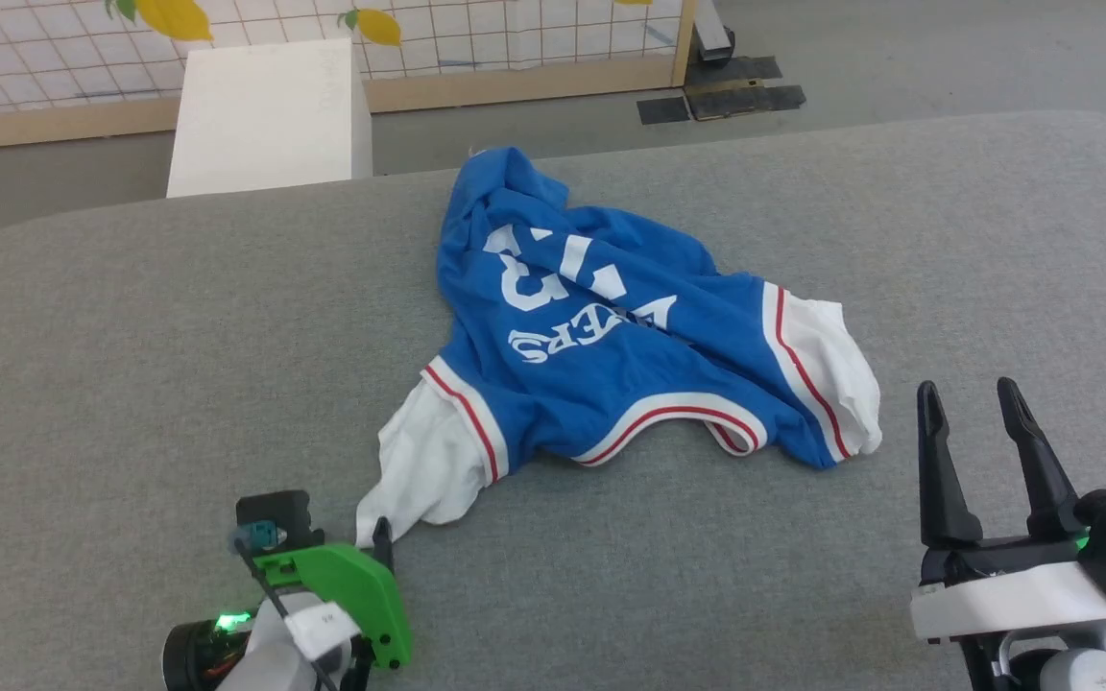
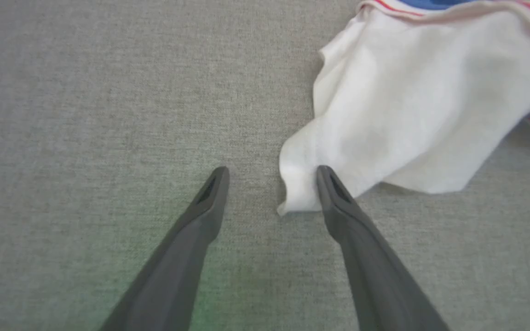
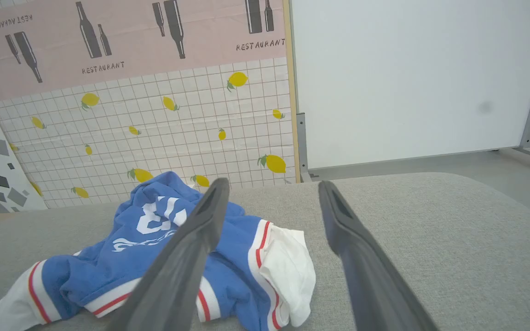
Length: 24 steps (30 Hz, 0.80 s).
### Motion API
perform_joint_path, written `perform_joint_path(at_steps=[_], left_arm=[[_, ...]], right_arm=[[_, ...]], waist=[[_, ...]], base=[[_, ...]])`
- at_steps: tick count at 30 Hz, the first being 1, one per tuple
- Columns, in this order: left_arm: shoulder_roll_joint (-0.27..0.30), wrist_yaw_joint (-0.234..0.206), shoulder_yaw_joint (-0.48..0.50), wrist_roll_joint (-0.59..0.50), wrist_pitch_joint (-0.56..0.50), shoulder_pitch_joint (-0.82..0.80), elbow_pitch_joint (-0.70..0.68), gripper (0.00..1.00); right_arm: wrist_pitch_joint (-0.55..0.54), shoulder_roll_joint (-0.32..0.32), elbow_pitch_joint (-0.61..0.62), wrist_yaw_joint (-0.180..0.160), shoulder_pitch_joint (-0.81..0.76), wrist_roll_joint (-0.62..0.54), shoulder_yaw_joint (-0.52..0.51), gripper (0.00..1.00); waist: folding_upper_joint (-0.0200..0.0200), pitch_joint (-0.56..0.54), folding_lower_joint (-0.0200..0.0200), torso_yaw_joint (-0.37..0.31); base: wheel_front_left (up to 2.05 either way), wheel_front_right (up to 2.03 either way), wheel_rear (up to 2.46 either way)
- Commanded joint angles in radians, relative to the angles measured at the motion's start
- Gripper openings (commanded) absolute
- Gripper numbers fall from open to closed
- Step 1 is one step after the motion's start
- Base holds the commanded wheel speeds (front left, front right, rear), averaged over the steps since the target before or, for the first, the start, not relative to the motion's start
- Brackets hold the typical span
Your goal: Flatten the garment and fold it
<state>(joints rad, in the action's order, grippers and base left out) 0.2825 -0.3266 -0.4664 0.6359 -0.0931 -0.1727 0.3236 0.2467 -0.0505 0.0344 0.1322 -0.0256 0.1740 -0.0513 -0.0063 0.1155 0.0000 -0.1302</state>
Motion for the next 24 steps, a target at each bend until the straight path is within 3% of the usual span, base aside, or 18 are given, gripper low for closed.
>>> perform_joint_path(at_steps=[1, 8, 9, 10, 14, 18, 24], left_arm=[[0.000, 0.005, -0.004, 0.013, -0.025, -0.020, 0.014, 1.00], [0.006, 0.052, -0.087, 0.043, -0.246, -0.049, 0.061, 1.00], [0.007, 0.060, -0.096, 0.047, -0.266, -0.048, 0.059, 0.44], [0.009, 0.069, -0.109, 0.049, -0.288, -0.047, 0.054, 0.00], [0.022, 0.083, -0.130, 0.047, -0.321, -0.042, 0.033, 0.00], [0.041, 0.074, -0.121, 0.033, -0.288, -0.041, -0.002, 0.00], [0.074, -0.012, -0.017, 0.027, -0.137, 0.013, -0.093, 0.00]], right_arm=[[0.001, 0.000, 0.000, -0.002, 0.003, 0.003, 0.004, 1.00], [0.002, 0.000, -0.001, -0.002, 0.003, 0.005, 0.007, 1.00], [0.003, 0.000, -0.001, -0.002, 0.003, 0.006, 0.006, 1.00], [0.003, 0.000, -0.001, -0.002, 0.003, 0.007, 0.005, 1.00], [0.004, 0.000, -0.001, -0.002, 0.003, 0.010, 0.003, 1.00], [0.005, 0.000, 0.000, -0.002, 0.001, 0.008, 0.000, 1.00], [0.003, 0.000, -0.001, -0.002, 0.000, -0.002, -0.010, 1.00]], waist=[[0.0063, 0.002, 0.0000, -0.007], [0.0063, 0.003, 0.0000, -0.024], [0.0063, 0.003, 0.0000, -0.025], [0.0063, 0.004, 0.0000, -0.026], [0.0063, 0.006, 0.0000, -0.026], [0.0063, 0.004, 0.0000, -0.019], [0.0063, -0.014, 0.0000, -0.005]], base=[[0.00, 0.00, 0.00], [0.00, 0.00, 0.00], [0.00, 0.00, 0.00], [0.00, 0.00, 0.00], [0.00, 0.00, 0.00], [0.00, 0.00, 0.00], [0.00, 0.00, 0.00]])
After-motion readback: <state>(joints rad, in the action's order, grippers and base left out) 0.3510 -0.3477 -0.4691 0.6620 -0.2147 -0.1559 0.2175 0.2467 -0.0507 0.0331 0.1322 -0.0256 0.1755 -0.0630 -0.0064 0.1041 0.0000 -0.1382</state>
